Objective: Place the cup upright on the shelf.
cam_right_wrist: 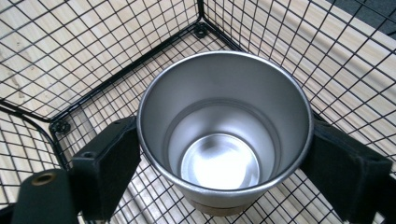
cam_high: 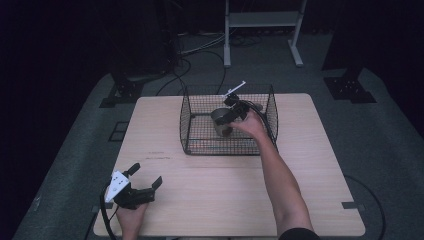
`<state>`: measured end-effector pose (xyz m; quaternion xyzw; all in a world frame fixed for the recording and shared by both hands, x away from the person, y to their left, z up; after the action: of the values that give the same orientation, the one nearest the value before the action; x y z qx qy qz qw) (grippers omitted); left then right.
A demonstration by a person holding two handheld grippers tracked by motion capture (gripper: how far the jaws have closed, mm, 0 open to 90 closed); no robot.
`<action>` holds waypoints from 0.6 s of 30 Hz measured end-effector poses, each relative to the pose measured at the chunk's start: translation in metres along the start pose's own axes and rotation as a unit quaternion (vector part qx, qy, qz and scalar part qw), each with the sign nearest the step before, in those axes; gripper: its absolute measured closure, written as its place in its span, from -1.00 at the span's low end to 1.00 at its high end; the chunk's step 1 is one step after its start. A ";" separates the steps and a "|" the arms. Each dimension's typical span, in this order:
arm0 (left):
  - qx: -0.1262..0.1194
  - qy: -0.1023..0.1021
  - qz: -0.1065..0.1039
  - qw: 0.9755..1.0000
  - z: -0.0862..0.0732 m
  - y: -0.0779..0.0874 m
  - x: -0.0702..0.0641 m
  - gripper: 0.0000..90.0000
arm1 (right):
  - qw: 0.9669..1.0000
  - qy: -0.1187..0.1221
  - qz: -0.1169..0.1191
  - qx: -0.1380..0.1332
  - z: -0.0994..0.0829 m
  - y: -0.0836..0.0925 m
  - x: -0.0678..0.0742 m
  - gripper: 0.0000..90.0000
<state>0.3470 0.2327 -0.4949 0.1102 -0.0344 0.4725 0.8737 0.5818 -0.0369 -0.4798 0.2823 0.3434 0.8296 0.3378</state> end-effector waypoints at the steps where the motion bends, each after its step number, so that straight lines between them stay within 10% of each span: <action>1: 0.000 -0.001 0.000 1.000 0.000 0.000 0.000 -1.00 | 1.000 -0.002 0.002 -0.001 0.000 0.001 0.001 -0.70; 18: 0.003 -0.002 -0.001 1.000 -0.001 -0.001 -0.001 -1.00 | 1.000 -0.010 0.006 -0.016 0.000 0.011 -0.005 -0.72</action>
<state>0.3471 0.2319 -0.4957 0.1136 -0.0344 0.4714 0.8739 0.5807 -0.0466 -0.4722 0.2872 0.3248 0.8343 0.3406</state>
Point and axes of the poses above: each handheld gripper's, and its own axes: y roughly backward along the jaws, z roughly out of its top, x roughly to its left, the point moved 9 cm from there along -y, roughly forward along the jaws, and after that the axes turned 12 degrees about -y, right-handed, at the moved point
